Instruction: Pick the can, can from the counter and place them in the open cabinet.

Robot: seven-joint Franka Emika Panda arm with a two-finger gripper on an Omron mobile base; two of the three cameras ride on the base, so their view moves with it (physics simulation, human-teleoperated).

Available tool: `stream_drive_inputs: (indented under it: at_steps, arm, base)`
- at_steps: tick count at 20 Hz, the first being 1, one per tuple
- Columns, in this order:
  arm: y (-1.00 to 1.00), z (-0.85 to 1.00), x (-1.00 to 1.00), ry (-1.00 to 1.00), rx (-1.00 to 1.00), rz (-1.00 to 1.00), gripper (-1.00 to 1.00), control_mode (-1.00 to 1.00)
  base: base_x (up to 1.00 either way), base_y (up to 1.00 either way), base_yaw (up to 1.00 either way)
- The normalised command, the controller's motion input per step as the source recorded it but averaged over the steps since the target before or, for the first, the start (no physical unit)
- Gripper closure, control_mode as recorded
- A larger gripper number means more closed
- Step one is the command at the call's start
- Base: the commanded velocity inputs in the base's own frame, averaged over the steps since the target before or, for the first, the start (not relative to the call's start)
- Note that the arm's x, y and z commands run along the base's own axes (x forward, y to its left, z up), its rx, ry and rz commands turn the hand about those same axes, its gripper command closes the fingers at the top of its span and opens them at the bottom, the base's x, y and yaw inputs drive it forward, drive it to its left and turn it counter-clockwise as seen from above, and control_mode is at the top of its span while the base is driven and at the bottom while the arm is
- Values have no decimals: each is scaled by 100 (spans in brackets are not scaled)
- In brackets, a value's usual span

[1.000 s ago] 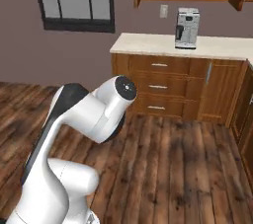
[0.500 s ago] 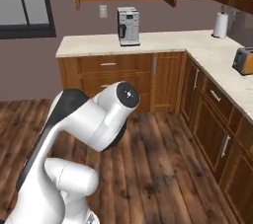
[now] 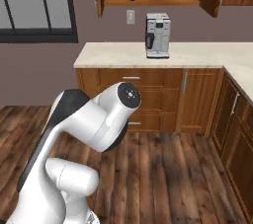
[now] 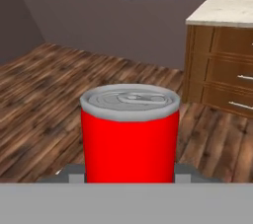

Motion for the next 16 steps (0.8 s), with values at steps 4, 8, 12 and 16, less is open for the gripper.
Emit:
stream_drive_inputs:
  at_steps: [4, 8, 12, 16]
  arm:
    - [0, 0, 0, 0, 0, 0, 100, 100]
    - [0, 0, 0, 0, 0, 0, 100, 100]
    - [0, 0, 0, 0, 0, 0, 100, 100]
    - [0, 0, 0, 0, 0, 0, 100, 100]
  base:
    - [94, 0, 19]
    - [94, -5, 10]
    - [87, -19, 2]
    - [78, -24, 0]
